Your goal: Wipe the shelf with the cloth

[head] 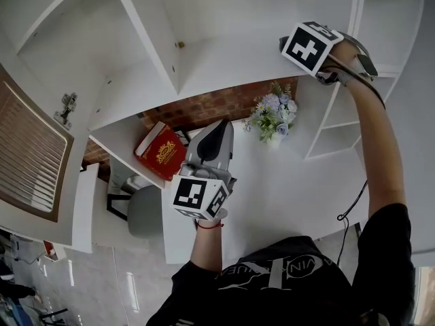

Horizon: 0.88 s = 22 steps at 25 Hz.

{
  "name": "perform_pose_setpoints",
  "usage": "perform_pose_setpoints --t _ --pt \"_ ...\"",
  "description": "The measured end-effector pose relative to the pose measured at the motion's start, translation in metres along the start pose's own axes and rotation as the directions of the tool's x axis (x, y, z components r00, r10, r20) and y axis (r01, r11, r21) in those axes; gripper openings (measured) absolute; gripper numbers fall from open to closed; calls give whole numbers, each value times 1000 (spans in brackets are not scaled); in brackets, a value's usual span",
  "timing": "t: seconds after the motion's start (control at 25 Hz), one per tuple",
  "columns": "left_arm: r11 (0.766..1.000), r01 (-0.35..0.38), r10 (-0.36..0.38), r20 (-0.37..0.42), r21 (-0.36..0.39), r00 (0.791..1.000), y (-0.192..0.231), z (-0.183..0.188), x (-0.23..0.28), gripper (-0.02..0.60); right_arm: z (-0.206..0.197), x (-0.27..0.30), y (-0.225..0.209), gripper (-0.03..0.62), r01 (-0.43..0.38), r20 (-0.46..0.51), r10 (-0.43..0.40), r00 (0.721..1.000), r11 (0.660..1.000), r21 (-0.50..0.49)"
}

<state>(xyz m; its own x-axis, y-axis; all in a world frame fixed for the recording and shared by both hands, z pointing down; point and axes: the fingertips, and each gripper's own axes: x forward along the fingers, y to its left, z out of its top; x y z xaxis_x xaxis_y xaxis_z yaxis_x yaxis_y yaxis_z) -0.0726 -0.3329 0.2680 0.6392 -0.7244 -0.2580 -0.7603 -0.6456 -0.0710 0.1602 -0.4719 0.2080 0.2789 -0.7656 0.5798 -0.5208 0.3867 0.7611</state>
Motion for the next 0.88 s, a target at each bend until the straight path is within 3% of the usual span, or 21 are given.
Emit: perform_pose_setpoints --t 0.12,0.2,0.28,0.56,0.88 --pt "1000 -2 2 -1 -4 1000 2 -2 -1 11 6 -9 7 9 -81 128 76 989 996 36" --pt "1000 -2 2 -3 -7 1000 4 -3 0 11 17 -18 23 9 -195 222 180 958 980 48" --pt "1000 1 -1 -5 -8 1000 4 -4 3 12 29 -28 35 9 -255 272 239 932 967 25" --pt "1000 -6 6 -12 -10 1000 6 -8 4 11 79 -50 72 9 -355 371 362 855 931 -91" --pt "996 -93 93 -37 1 995 30 -13 -17 11 146 -72 116 9 -435 431 493 756 870 -233"
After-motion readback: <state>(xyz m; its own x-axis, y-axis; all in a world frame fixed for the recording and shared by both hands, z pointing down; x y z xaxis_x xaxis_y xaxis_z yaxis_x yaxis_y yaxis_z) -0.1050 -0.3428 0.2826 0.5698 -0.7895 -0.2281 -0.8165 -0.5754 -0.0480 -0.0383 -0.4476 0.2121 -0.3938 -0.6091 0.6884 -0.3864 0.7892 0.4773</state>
